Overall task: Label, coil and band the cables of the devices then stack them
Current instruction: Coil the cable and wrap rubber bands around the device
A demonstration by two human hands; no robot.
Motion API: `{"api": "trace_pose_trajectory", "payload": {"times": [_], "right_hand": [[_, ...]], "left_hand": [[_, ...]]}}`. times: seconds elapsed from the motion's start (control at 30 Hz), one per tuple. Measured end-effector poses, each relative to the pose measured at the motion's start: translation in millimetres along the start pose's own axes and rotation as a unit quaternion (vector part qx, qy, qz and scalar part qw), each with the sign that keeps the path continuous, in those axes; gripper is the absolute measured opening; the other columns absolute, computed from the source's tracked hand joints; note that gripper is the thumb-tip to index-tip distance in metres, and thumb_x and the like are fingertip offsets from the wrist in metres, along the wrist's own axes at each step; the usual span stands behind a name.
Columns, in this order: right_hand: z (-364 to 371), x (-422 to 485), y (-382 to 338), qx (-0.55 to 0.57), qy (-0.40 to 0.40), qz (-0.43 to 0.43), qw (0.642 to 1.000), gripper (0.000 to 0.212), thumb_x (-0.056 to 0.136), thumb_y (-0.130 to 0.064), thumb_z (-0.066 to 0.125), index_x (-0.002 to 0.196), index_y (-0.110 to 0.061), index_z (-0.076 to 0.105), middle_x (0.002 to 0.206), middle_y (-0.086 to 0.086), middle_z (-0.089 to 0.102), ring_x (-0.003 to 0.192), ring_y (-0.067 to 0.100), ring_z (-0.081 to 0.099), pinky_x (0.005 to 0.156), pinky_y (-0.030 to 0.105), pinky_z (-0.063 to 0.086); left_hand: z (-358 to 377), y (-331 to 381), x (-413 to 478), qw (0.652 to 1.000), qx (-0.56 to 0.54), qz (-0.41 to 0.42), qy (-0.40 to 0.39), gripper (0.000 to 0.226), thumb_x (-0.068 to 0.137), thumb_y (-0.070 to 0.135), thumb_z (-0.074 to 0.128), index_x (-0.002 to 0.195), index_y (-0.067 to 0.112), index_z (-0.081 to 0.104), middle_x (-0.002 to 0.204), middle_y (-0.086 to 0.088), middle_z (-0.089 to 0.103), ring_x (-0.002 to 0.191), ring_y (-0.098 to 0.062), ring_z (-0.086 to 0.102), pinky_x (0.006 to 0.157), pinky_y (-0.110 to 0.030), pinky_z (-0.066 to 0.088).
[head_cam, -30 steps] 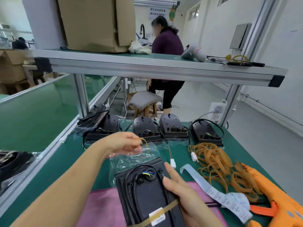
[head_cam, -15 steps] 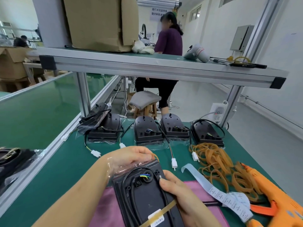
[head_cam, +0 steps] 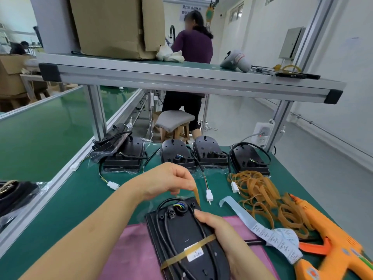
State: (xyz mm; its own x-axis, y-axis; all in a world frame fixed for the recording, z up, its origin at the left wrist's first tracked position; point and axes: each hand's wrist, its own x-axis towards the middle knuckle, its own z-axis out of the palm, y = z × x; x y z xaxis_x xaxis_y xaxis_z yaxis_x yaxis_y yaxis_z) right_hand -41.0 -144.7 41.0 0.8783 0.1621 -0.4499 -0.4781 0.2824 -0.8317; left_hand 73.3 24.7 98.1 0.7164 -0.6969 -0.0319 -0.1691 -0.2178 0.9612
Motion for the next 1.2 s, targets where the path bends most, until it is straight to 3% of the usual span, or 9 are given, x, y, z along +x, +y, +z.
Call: {"api": "trace_pose_trajectory", "payload": {"times": [0.17,0.33,0.47,0.57,0.67,0.77,0.9,1.03,1.2], "right_hand": [[-12,-5,2,0.054,0.044,-0.040,0.997,0.048,0.066,-0.035,0.075,0.103,-0.005,0.074,0.107,0.022,0.070,0.100,0.039,0.067,0.099,0.054,0.047],[-17,-6,-1,0.036,0.086,-0.106,0.990,0.052,0.059,-0.039,0.076,0.100,-0.007,0.074,0.104,0.021,0.071,0.097,0.039,0.068,0.098,0.056,0.046],[-19,-8,-5,0.009,0.114,-0.139,0.984,0.043,0.059,-0.038,0.074,0.088,-0.007,0.076,0.094,0.019,0.073,0.085,0.036,0.071,0.082,0.045,0.056],[-17,-7,-1,-0.023,0.150,-0.138,0.979,0.033,0.073,-0.027,0.074,0.094,-0.002,0.070,0.086,0.015,0.075,0.073,0.027,0.072,0.056,0.027,0.054],[-11,-6,1,-0.035,0.168,-0.119,0.978,0.028,0.080,-0.024,0.071,0.094,-0.001,0.064,0.083,0.013,0.073,0.067,0.023,0.069,0.054,0.026,0.051],[-8,-7,0,-0.023,0.165,-0.113,0.980,0.027,0.081,-0.023,0.070,0.094,0.000,0.062,0.080,0.013,0.070,0.068,0.023,0.066,0.058,0.028,0.050],[-6,-7,-3,-0.019,0.141,-0.102,0.985,0.028,0.082,-0.024,0.069,0.093,-0.001,0.059,0.075,0.011,0.069,0.066,0.021,0.065,0.058,0.028,0.051],[-5,-6,-4,-0.033,0.129,-0.090,0.987,0.028,0.080,-0.027,0.071,0.089,-0.004,0.057,0.075,0.010,0.065,0.067,0.021,0.063,0.060,0.028,0.049],[-5,-5,-4,-0.005,0.139,-0.093,0.986,0.045,0.067,-0.034,0.073,0.092,0.001,0.062,0.082,0.015,0.067,0.080,0.029,0.064,0.076,0.040,0.049]], "left_hand": [[-12,0,-15,0.996,0.063,0.012,0.061,0.014,0.069,0.039,0.073,0.069,0.025,0.072,0.062,0.007,0.060,0.058,-0.009,0.051,0.057,-0.020,0.044],[-15,-20,-34,0.994,0.004,-0.010,0.107,0.024,0.063,0.043,0.073,0.068,0.020,0.067,0.055,0.005,0.053,0.051,-0.010,0.049,0.056,-0.021,0.044],[-1,-33,-47,0.987,-0.095,-0.020,0.126,0.020,0.063,0.032,0.074,0.068,0.018,0.060,0.052,0.005,0.045,0.047,-0.012,0.046,0.053,-0.023,0.045],[14,-29,-44,0.979,0.006,-0.013,0.204,0.020,0.079,0.021,0.068,0.064,0.025,0.055,0.050,0.008,0.044,0.045,-0.012,0.045,0.052,-0.028,0.047],[34,-24,-40,0.936,0.167,0.034,0.307,0.020,0.093,0.019,0.055,0.074,0.022,0.047,0.052,0.002,0.044,0.049,-0.018,0.045,0.056,-0.037,0.048],[52,-19,-40,0.840,0.361,0.110,0.391,0.021,0.095,0.031,0.043,0.078,0.019,0.047,0.050,0.000,0.039,0.047,-0.022,0.038,0.048,-0.037,0.044],[57,-9,-40,0.761,0.442,0.194,0.433,0.011,0.091,0.024,0.044,0.081,0.019,0.045,0.051,-0.002,0.042,0.041,-0.027,0.040,0.034,-0.037,0.042],[49,-9,-38,0.739,0.458,0.204,0.450,0.012,0.088,0.016,0.053,0.084,0.020,0.043,0.048,-0.003,0.046,0.040,-0.029,0.045,0.034,-0.037,0.042],[49,-10,-46,0.697,0.544,0.299,0.359,0.015,0.080,0.011,0.052,0.082,0.022,0.043,0.049,-0.002,0.044,0.038,-0.027,0.039,0.033,-0.031,0.038]]}}
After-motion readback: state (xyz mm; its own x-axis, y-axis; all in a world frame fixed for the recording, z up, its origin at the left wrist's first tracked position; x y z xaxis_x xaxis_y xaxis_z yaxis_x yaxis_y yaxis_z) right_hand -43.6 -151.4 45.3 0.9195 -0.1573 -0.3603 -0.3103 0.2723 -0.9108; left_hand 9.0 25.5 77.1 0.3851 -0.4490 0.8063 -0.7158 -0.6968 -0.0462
